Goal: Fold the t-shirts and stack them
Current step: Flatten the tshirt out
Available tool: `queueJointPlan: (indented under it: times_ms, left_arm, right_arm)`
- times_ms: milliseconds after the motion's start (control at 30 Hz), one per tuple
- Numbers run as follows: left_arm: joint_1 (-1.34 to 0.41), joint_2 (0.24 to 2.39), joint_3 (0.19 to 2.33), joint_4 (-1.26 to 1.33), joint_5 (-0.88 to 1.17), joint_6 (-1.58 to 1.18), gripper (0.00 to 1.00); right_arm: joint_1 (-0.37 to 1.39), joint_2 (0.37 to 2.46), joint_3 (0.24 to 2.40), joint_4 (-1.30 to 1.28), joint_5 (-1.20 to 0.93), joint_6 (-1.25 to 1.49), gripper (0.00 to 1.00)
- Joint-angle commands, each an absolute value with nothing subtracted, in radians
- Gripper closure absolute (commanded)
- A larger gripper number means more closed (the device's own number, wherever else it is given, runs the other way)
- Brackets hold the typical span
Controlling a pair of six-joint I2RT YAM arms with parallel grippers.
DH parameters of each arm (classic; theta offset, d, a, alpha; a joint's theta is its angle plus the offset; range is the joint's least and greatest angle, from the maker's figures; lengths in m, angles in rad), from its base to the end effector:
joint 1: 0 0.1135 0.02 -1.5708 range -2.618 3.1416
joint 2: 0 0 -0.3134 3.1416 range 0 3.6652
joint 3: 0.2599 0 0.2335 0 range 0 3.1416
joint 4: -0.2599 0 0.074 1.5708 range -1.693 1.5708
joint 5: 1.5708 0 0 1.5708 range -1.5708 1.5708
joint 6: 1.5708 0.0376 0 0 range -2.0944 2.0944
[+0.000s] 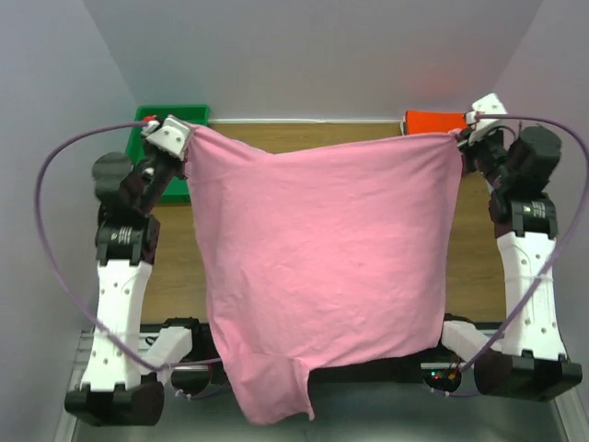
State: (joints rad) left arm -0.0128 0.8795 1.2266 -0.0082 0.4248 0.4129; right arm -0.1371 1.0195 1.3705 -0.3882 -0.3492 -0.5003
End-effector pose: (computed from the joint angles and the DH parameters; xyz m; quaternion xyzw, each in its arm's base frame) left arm 0.1139 -0.0170 0.5241 0.2875 0.5157 0.0392 0.8062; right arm 0.1567 -0.0086 0.5103 -0.2466 0.6758 -0.0953 0.6881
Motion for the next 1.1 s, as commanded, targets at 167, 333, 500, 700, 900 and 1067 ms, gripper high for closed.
queueJointPlan:
  times_ms: [167,333,500,700,900,1067]
  left_arm:
    - [-0.132,1.224,1.017,0.127,0.408,0.454,1.00]
    - [-0.179,1.625,1.170,0.195,0.292,0.468,1.00]
    - [-0.172,1.957,1.415,0.196,0.245,0.469,1.00]
    - [-0.170,2.173,1.704,0.135,0.210,0.502,1.00]
    - [-0.160,2.205,1.810,0.069,0.209,0.525,0.66]
    - [-0.118,2.047,1.697,0.015,0.288,0.491,0.44]
  right_arm:
    - [-0.143,1.279,1.106,-0.174,-0.494,-0.575,0.99]
    - [-0.143,1.599,1.127,-0.032,-0.443,-0.587,0.99]
    - [-0.143,1.797,1.235,-0.011,-0.356,-0.598,0.99]
    - [-0.141,1.972,1.376,0.048,-0.281,-0.539,0.99]
    - [-0.135,1.962,1.425,0.022,-0.232,-0.479,0.47]
    - [-0.135,1.780,1.376,-0.107,-0.287,-0.483,0.28]
